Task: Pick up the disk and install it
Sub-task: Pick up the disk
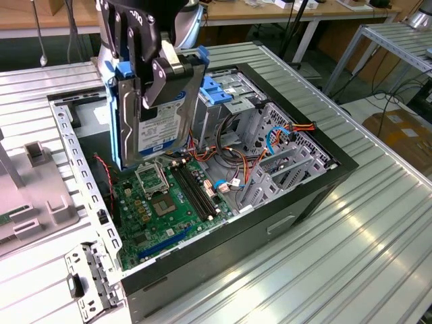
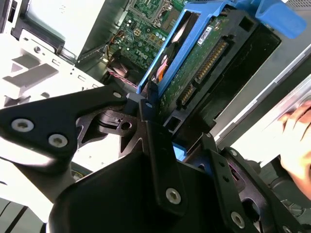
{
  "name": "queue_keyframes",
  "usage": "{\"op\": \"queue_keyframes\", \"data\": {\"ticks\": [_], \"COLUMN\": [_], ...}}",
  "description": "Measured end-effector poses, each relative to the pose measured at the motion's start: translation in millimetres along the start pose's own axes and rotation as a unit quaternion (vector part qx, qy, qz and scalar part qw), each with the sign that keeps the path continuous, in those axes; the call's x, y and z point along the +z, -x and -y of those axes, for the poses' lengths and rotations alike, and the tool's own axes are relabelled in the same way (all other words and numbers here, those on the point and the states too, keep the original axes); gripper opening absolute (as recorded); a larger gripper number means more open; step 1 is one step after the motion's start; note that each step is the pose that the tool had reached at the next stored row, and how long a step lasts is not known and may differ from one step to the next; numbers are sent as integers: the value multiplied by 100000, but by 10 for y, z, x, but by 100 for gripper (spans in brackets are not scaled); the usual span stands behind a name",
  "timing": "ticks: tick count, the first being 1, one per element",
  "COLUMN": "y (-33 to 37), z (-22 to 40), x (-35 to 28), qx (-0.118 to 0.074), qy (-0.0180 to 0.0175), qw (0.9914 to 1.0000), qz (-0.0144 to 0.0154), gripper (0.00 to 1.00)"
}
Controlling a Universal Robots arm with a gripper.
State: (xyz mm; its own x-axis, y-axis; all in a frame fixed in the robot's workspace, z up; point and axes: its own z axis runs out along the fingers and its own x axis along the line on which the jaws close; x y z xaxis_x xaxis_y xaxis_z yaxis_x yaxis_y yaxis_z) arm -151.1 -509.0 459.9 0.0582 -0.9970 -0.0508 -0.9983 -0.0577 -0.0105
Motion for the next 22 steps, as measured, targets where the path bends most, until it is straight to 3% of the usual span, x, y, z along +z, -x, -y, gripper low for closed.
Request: {"op": "queue_keyframes", "data": {"ticks": [16,22], "y": [-178,-227], "z": [33,112], "x": [-4,0], "qx": [-1,0], "qy": [2,-1], "qw": [100000,100000], "qz": [-2,4], "gripper": [36,36]}}
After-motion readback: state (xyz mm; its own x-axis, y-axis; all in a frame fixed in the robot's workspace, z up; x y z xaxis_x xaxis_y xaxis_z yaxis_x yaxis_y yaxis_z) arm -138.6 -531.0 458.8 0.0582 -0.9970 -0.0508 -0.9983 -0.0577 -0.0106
